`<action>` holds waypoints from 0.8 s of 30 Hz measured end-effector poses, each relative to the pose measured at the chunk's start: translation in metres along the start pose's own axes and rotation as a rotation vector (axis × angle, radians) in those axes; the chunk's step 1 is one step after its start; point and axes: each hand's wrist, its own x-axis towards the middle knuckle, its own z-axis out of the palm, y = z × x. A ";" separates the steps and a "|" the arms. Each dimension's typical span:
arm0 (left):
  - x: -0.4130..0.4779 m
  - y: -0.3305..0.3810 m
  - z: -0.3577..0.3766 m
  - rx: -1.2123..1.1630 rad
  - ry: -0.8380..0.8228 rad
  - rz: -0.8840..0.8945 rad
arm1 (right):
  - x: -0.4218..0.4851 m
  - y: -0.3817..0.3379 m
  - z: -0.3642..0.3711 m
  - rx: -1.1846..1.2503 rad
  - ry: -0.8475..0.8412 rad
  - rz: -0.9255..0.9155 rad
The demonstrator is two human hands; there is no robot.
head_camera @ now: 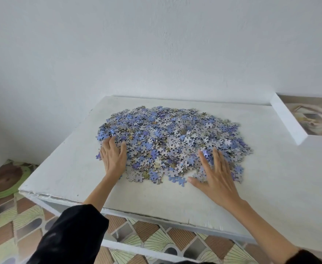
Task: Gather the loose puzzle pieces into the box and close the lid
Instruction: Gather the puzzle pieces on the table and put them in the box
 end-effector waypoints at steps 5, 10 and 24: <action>-0.001 0.009 -0.001 -0.185 0.033 0.015 | 0.014 -0.005 -0.007 0.215 0.135 0.038; 0.032 -0.010 -0.025 -0.279 0.159 -0.004 | 0.018 0.035 -0.020 0.468 0.372 0.301; 0.053 -0.017 -0.005 -0.178 0.061 -0.006 | 0.059 0.016 -0.010 0.719 0.713 0.585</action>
